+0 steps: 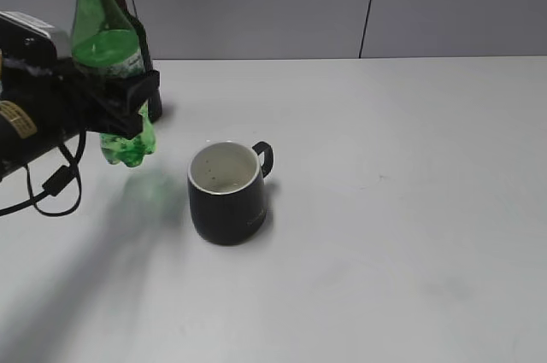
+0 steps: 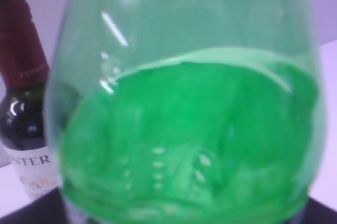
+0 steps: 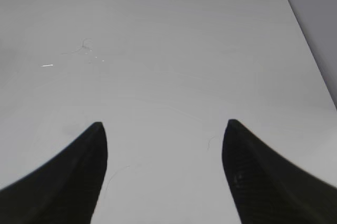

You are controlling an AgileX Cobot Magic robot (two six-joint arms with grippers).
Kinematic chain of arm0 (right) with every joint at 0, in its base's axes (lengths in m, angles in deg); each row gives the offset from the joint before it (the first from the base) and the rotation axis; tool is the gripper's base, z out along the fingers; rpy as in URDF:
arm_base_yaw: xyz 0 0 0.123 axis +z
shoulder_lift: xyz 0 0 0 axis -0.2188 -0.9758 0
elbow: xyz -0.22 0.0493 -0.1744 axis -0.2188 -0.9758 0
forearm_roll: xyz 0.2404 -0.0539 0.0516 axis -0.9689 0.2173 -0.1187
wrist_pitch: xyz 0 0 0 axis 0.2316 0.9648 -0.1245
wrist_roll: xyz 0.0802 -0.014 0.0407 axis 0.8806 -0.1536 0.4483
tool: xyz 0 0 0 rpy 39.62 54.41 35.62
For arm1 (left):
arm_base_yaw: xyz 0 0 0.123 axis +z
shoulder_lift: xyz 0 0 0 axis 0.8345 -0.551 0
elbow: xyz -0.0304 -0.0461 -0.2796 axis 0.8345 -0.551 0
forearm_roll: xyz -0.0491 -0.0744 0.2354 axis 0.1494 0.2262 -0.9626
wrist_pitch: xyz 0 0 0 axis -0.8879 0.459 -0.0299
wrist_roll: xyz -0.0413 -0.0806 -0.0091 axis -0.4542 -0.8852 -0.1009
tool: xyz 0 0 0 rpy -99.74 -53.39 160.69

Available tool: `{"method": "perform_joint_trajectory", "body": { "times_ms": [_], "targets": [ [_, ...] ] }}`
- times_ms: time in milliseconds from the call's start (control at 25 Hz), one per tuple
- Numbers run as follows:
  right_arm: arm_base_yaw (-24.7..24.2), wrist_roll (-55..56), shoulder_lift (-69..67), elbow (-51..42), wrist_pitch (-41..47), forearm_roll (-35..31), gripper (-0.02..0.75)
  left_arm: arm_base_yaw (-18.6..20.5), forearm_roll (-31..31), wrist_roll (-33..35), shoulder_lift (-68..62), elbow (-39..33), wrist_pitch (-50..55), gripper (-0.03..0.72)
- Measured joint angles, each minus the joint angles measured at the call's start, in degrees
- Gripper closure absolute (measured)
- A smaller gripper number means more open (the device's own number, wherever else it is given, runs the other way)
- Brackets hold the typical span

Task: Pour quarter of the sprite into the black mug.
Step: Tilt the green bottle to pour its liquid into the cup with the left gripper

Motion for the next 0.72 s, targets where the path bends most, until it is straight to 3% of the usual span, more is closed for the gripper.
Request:
{"method": "perform_joint_trajectory", "body": {
  "times_ms": [280, 480, 720],
  "targets": [
    [0.00, 0.00, 0.00, 0.00, 0.00, 0.00, 0.217, -0.29, 6.20, 5.28, 6.36, -7.23, 0.96, 0.244],
    [0.00, 0.00, 0.00, 0.00, 0.00, 0.00, 0.217, -0.46, 8.55, 9.38, 10.44, -9.06, 8.05, 0.244],
    [0.00, 0.00, 0.00, 0.00, 0.00, 0.00, 0.218, -5.03, 22.89, 25.97, 12.29, -9.08, 10.82, 0.244]
  ]
}}
